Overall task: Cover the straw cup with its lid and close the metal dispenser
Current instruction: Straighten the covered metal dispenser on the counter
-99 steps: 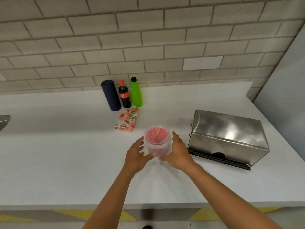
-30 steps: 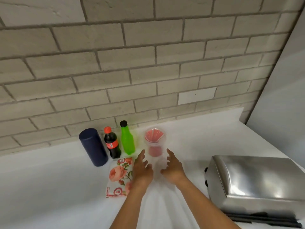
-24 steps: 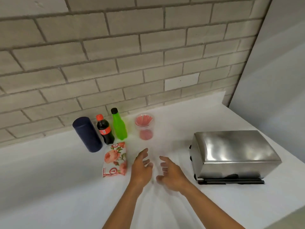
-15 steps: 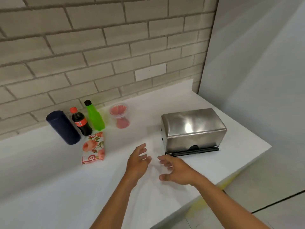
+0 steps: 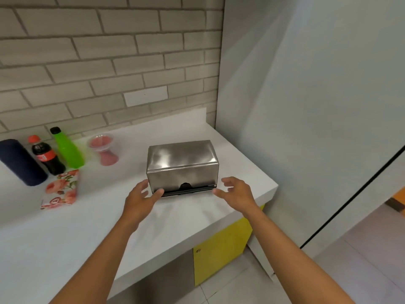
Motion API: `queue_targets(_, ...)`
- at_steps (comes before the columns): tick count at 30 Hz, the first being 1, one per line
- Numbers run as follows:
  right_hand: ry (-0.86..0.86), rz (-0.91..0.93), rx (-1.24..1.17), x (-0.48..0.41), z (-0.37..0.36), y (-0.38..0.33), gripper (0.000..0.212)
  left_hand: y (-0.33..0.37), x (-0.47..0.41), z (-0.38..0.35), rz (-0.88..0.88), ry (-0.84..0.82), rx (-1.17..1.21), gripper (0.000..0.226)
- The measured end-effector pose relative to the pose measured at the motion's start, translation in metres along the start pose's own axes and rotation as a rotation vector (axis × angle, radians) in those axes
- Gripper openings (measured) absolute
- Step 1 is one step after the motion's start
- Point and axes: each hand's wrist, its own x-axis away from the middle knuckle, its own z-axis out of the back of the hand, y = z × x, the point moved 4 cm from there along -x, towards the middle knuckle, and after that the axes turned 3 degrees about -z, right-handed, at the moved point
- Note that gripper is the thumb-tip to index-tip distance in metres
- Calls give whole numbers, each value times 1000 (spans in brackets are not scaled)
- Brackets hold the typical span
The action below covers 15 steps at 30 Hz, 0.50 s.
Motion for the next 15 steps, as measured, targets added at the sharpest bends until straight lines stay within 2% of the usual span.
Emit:
queue_targets(4,-36,25,41,-25,6,-8,87,5,2,-5,14,103,10,83)
queue_targets(9,-45,41,29,-42,-6,-15,92,5,-2,-12,43,99,-36,92)
queue_targets(11,-34,53,3,-47,-10,-19,86,7,-7,-14,36,93,-35,92)
queue_targets(15,6,89,-60,-54,-15,-27,50,8,-22,-18,28,67,7,85)
